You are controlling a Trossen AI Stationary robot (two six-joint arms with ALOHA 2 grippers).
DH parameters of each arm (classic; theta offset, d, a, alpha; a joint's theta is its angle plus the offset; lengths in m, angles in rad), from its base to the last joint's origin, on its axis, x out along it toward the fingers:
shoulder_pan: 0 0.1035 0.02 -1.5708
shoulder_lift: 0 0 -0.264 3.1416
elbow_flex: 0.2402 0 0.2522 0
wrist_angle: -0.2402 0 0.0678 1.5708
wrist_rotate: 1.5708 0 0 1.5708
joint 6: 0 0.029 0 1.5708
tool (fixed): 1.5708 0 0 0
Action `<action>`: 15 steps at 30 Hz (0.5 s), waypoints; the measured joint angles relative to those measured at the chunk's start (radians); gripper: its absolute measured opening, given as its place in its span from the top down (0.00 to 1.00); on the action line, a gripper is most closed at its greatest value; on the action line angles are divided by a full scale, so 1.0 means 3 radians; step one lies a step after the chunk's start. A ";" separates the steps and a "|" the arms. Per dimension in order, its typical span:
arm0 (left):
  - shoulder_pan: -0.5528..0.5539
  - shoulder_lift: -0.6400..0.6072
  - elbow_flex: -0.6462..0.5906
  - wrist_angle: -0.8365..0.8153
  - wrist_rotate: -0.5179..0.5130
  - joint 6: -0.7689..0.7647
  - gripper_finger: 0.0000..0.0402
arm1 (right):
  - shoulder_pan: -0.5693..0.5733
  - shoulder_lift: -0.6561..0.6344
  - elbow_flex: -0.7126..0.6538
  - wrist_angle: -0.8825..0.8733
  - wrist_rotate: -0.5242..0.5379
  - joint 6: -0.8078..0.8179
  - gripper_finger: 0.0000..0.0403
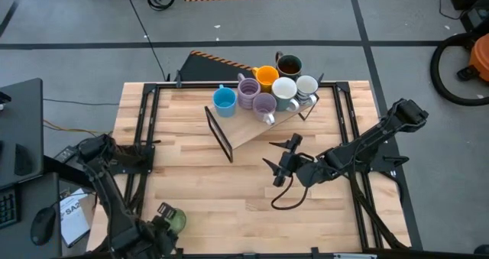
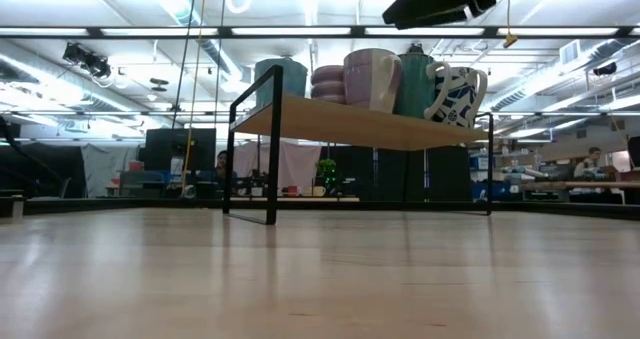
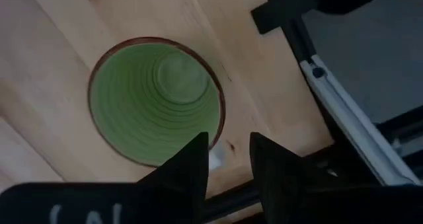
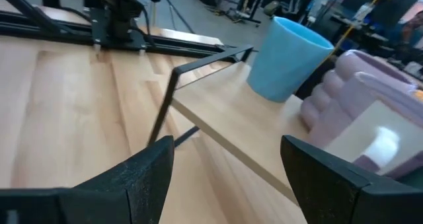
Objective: Place coffee mugs
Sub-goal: Put the green mug on the shelf
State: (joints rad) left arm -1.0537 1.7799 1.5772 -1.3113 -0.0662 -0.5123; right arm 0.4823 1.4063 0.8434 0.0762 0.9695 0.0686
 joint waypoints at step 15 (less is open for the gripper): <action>-0.0016 0.0455 0.0000 -0.0147 -0.0143 0.0546 0.71 | -0.0002 0.0000 -0.0110 0.0269 -0.0130 -0.0066 0.30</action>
State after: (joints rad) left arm -1.0584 1.9163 1.5772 -1.3555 -0.1091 -0.3484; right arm 0.4816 1.4063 0.8104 0.1569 0.9304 0.0486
